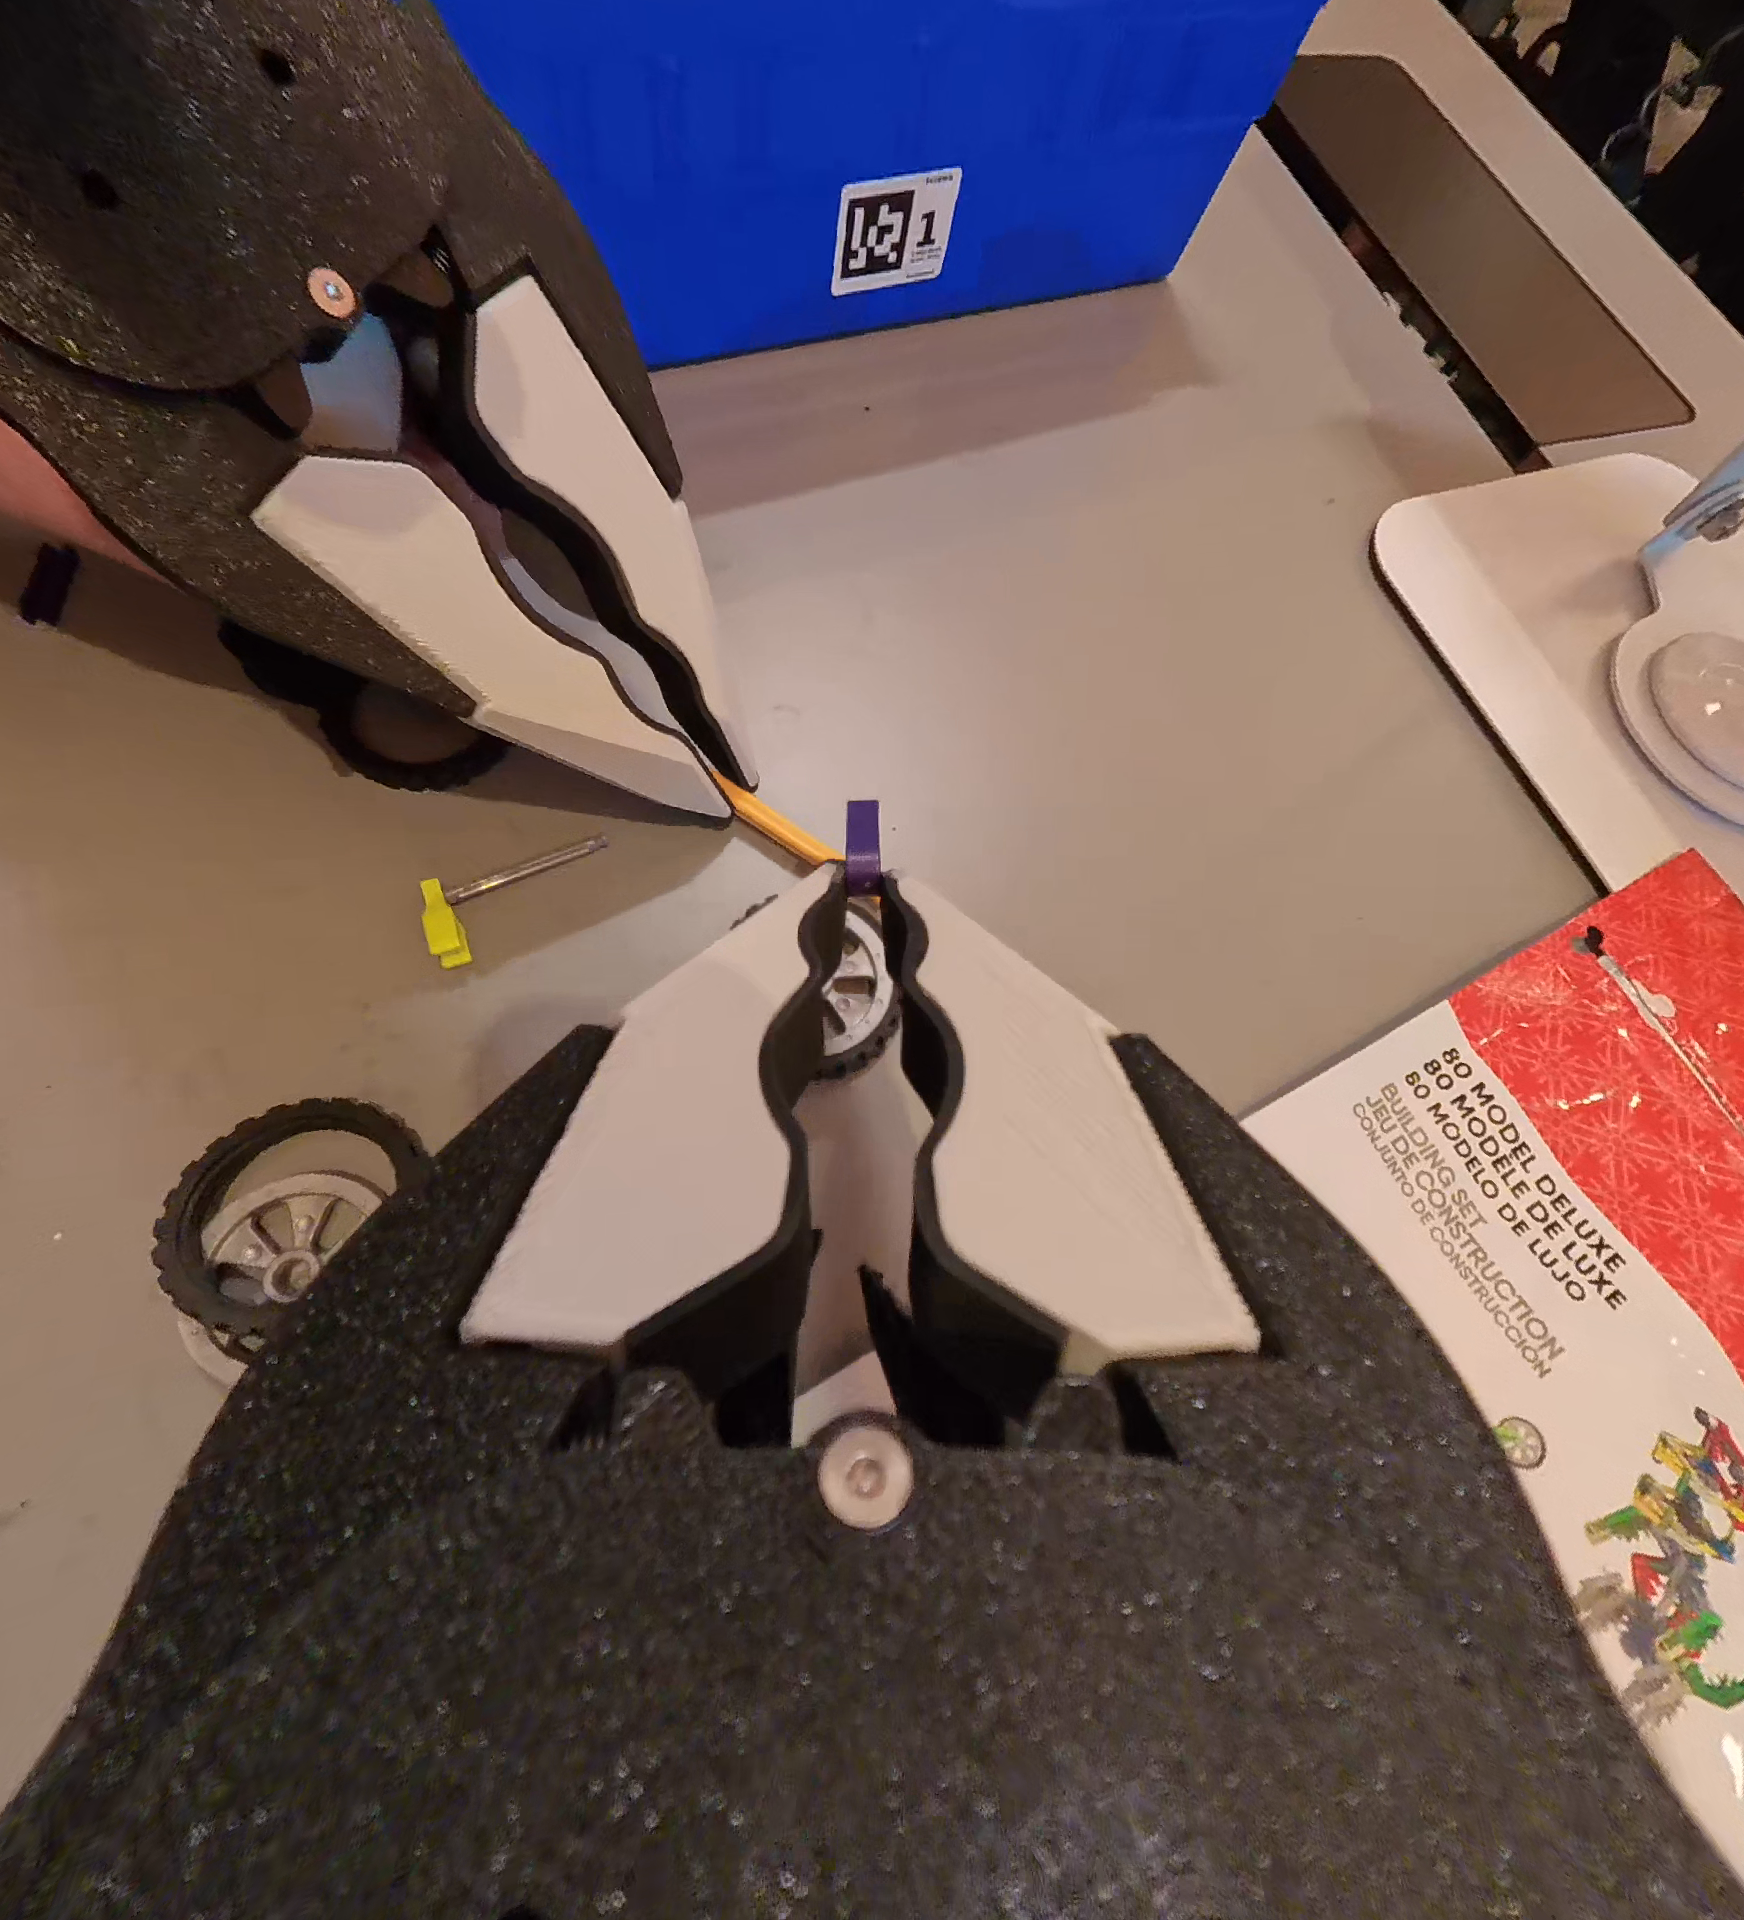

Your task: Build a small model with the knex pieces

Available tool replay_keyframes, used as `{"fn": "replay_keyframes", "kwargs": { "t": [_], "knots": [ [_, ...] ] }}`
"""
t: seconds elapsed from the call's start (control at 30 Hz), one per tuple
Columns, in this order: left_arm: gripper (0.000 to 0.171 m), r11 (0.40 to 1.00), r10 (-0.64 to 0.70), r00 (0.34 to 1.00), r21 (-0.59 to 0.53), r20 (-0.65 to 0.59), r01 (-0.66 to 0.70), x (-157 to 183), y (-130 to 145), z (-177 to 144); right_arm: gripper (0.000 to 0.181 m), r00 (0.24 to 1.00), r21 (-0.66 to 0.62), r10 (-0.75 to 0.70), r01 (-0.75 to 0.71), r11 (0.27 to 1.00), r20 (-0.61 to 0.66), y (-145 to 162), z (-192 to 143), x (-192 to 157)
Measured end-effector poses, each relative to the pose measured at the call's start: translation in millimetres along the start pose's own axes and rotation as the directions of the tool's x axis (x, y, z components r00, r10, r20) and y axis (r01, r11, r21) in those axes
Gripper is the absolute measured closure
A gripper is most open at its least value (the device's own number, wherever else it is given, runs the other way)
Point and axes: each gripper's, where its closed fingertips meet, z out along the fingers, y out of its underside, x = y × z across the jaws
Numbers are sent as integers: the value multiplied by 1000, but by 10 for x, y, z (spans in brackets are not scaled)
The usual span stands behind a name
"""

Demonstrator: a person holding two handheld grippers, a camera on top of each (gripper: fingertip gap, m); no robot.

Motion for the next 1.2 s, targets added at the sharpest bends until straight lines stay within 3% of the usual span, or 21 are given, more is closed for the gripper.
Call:
{"fn": "replay_keyframes", "kwargs": {
  "t": [0.13, 0.4, 0.57, 0.8, 1.0, 1.2],
  "knots": [
    [156, 1000, 0, 1000, -13, -1, 0, 15, -3, 53, 176, 1000, -15, 12, -12, 1000, 12, 39, 34, -8],
    [168, 1000, 4, 1000, -1, -17, -4, 50, -49, 79, 176, 1000, -6, 10, -10, 1000, 7, 18, 26, -8],
    [168, 991, -75, 997, 109, -5, 75, -73, -204, -21, 175, 999, 26, 27, -27, 999, -16, -24, -54, 64],
    [168, 946, -187, 976, 249, -112, 209, -95, -392, -147, 175, 995, 58, 91, -89, 994, -41, 10, -107, 218],
    [168, 921, -245, 946, 253, -211, 295, -50, -398, -139, 176, 984, 116, 178, -180, 977, 24, -23, -71, 220],
    [168, 903, -272, 922, 257, -276, 344, -15, -422, -145, 175, 985, 110, 165, -169, 980, 45, -8, -53, 185]
  ]
}}
